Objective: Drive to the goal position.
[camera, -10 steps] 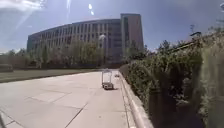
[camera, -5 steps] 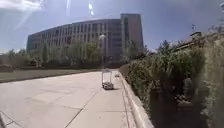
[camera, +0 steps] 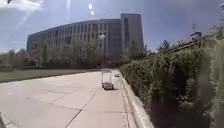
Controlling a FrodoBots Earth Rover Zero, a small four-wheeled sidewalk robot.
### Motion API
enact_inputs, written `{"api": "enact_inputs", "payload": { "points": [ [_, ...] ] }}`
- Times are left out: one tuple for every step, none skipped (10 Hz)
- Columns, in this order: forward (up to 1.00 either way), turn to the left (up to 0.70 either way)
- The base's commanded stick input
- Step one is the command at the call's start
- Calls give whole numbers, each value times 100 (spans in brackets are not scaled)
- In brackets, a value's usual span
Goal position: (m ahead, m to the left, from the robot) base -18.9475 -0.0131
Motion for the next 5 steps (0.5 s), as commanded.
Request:
{"api": "enact_inputs", "payload": {
  "points": [
    [9,0],
    [9,0],
    [9,0],
    [9,0],
    [9,0]
  ]
}}
